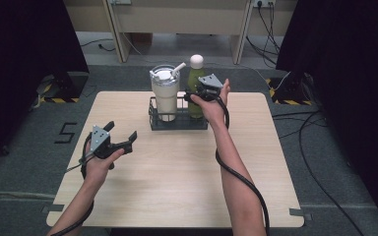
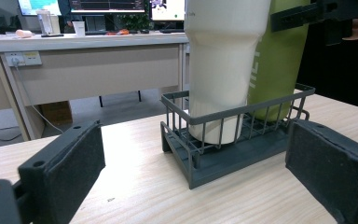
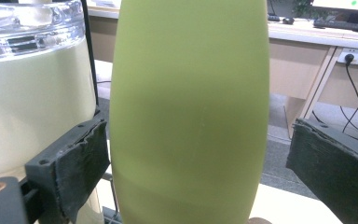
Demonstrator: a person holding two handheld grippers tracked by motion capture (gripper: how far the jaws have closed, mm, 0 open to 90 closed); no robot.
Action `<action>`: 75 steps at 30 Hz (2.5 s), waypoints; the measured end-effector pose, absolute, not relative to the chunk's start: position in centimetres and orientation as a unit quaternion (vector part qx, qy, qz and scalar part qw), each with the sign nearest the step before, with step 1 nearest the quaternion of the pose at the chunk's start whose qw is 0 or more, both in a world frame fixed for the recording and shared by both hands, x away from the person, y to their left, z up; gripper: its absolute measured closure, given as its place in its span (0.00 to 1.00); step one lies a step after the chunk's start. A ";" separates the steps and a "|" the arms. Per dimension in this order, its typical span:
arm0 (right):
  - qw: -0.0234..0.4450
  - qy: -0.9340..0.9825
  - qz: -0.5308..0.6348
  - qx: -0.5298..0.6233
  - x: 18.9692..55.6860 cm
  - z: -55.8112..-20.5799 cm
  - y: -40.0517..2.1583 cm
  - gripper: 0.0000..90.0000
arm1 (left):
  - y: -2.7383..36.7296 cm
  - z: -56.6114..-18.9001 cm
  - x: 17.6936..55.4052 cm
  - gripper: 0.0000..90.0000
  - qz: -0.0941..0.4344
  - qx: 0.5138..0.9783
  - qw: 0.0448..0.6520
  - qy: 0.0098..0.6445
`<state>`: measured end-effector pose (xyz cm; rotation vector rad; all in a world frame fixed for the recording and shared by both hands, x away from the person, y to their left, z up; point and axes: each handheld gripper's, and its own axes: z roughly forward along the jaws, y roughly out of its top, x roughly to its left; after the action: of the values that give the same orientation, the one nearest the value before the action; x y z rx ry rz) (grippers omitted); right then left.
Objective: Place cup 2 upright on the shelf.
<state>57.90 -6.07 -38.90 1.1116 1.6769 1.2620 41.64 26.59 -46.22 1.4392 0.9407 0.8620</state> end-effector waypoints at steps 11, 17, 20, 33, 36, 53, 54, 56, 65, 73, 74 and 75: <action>0.375 0.652 0.499 0.430 57.3 -38.5 -6.4 0.06 | 26.6 -46.2 41.6 0.04 0.369 0.613 0.571 0.402; 0.374 0.652 0.500 0.431 56.9 -38.5 -6.8 0.05 | 26.6 -46.2 41.6 0.04 0.369 0.613 0.572 0.402; 0.374 0.652 0.500 0.430 56.6 -38.5 -7.0 0.05 | 26.6 -46.2 41.6 0.04 0.369 0.613 0.571 0.402; 0.371 0.653 0.502 0.429 55.3 -38.8 -8.0 0.06 | 26.5 -46.3 41.6 0.04 0.370 0.615 0.569 0.401; 0.372 0.652 0.501 0.431 54.9 -38.9 -8.5 0.07 | 26.5 -46.3 41.6 0.04 0.370 0.615 0.569 0.402; 0.370 0.656 0.493 0.435 52.5 -40.0 -10.9 0.09 | 26.3 -46.4 41.6 0.04 0.371 0.618 0.566 0.401; 0.371 0.657 0.492 0.435 52.4 -40.1 -11.1 0.09 | 26.3 -46.4 41.6 0.04 0.371 0.618 0.566 0.401; 0.370 0.656 0.492 0.437 52.1 -40.2 -11.4 0.09 | 26.3 -46.3 41.6 0.04 0.372 0.617 0.566 0.400; 0.371 0.651 0.491 0.444 50.7 -40.6 -13.0 0.09 | 26.3 -46.4 41.5 0.04 0.372 0.618 0.564 0.400; 0.371 0.649 0.488 0.451 49.3 -41.4 -14.4 0.10 | 26.3 -46.5 41.5 0.04 0.372 0.619 0.563 0.401; 0.371 0.648 0.488 0.451 49.2 -41.5 -14.5 0.10 | 26.3 -46.5 41.5 0.04 0.372 0.619 0.563 0.401; 0.370 0.649 0.487 0.452 49.0 -41.6 -14.7 0.10 | 26.3 -46.5 41.5 0.04 0.372 0.619 0.563 0.401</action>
<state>48.96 -14.67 -41.63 1.1605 1.6648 1.2488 41.49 26.29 -46.50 1.4579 0.9451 0.8748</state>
